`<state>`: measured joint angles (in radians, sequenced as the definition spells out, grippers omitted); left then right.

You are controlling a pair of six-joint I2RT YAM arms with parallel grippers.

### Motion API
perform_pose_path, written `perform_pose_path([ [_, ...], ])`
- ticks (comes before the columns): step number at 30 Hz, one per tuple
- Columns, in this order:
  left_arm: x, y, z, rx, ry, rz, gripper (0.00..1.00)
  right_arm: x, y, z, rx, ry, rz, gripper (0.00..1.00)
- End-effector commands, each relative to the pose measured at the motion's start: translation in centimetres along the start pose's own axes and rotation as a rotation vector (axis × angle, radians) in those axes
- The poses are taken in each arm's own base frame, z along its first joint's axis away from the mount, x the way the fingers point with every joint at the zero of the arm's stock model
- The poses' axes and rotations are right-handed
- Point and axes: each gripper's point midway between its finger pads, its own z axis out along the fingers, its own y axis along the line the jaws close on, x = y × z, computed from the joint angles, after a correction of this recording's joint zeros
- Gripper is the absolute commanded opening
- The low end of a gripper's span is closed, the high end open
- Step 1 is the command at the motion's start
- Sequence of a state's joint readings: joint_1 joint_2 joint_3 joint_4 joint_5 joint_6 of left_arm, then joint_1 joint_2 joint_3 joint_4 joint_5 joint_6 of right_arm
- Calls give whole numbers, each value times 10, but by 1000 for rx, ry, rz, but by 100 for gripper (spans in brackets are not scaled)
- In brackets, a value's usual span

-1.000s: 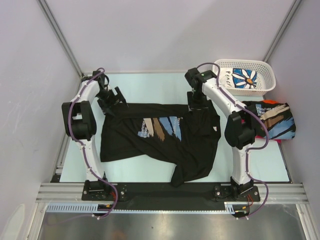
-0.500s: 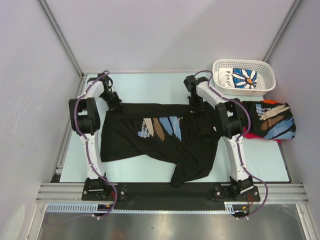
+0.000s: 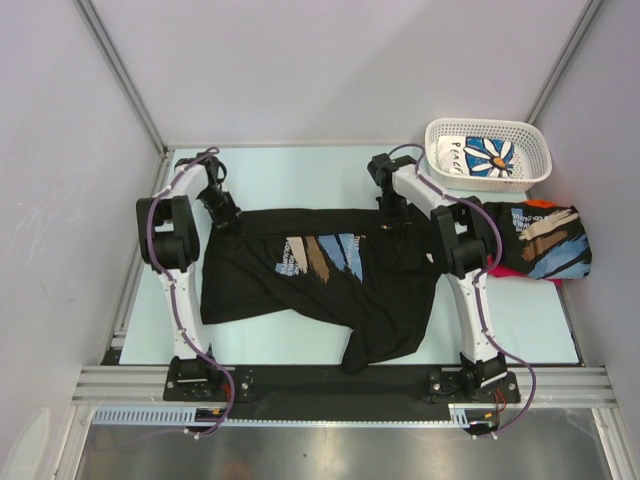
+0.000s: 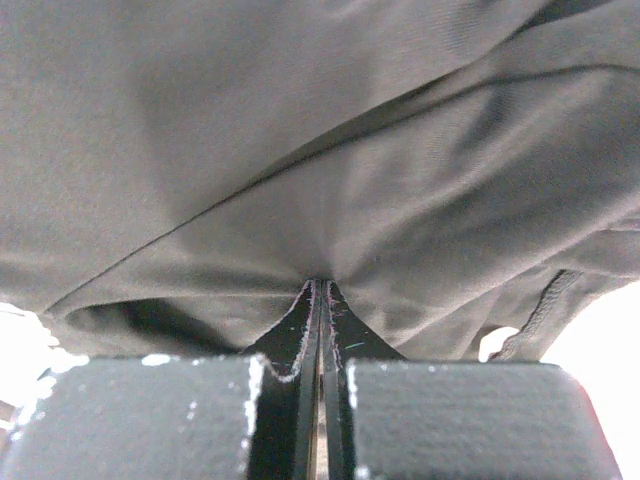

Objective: Fold and stack the t-shirts
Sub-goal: Fold the flattened tshirt in 1/3 of the way

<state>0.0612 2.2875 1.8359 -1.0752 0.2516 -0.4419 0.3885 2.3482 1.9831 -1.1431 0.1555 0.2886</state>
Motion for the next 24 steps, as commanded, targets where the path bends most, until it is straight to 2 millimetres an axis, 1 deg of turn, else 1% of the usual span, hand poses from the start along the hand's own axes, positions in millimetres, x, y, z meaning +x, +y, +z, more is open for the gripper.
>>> perform_pose_path([
  [1,-2,16,-22,-59,-47,24,0,29,19,-15,-47,81,-73,0],
  [3,-3,16,-21,-59,-47,25,0,35,27,-19,-67,94,-87,0],
  [5,-3,15,-21,-54,-47,27,0,38,30,-23,-69,99,-97,0],
  [11,-7,13,-20,-49,-53,24,0,46,27,-31,-58,118,-86,0],
  [15,-8,13,-20,-50,-56,34,0,45,16,-36,1,97,-64,0],
  [16,-7,13,-21,-49,-54,35,0,48,13,-33,15,106,-63,0],
  [17,-6,14,-19,-50,-49,43,7,45,10,-32,32,84,-59,0],
  [18,-5,14,-20,-51,-50,45,12,45,7,-31,53,84,-48,0],
  [19,-5,16,-20,-57,-49,44,24,46,4,-28,68,87,-48,0],
  [21,-3,17,-23,-58,-53,53,37,45,-5,-24,126,82,-43,0],
  [22,0,20,-22,-66,-46,51,52,44,-8,-23,142,73,-39,0],
  [24,2,22,-24,-68,-51,51,64,38,-19,-23,194,30,-28,0],
])
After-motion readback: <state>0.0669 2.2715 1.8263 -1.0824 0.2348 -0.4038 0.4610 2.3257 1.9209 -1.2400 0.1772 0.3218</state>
